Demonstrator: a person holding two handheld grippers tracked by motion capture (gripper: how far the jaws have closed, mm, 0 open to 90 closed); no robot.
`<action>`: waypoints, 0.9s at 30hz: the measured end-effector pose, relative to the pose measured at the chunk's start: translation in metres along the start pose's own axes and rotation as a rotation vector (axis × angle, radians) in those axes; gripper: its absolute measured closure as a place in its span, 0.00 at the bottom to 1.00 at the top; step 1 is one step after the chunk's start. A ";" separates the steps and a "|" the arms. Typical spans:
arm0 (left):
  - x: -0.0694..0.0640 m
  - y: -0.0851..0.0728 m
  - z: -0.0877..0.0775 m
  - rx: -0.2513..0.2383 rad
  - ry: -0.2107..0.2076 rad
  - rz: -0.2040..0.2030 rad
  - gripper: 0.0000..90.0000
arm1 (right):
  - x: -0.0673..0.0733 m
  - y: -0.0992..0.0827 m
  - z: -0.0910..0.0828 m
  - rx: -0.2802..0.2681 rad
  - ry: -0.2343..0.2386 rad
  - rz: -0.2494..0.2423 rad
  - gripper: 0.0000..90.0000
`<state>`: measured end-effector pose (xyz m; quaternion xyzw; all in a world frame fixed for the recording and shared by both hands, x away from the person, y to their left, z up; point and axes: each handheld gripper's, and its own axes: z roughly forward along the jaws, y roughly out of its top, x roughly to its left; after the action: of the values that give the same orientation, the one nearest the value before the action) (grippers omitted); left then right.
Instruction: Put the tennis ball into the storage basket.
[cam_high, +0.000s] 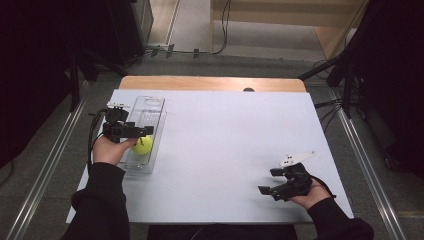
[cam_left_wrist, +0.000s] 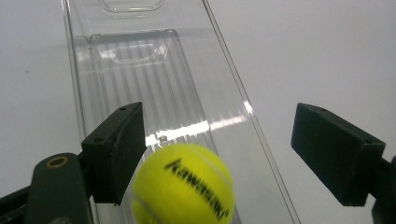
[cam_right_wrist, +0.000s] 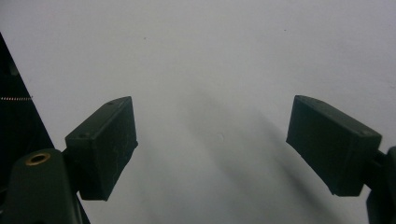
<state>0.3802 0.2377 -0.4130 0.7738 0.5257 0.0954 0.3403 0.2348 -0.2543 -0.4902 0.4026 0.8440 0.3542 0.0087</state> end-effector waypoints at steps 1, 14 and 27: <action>-0.001 0.000 -0.001 -0.002 -0.001 0.002 0.20 | 0.000 0.000 0.000 0.000 -0.001 0.001 0.16; -0.010 0.005 -0.004 0.011 -0.046 0.022 0.20 | 0.000 0.000 -0.001 -0.001 -0.003 0.004 0.15; -0.031 0.009 -0.003 0.020 -0.126 0.057 0.21 | 0.000 0.000 -0.002 -0.004 -0.004 0.005 0.16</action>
<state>0.3723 0.2092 -0.3986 0.7963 0.4818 0.0510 0.3621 0.2340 -0.2553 -0.4891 0.4054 0.8422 0.3552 0.0105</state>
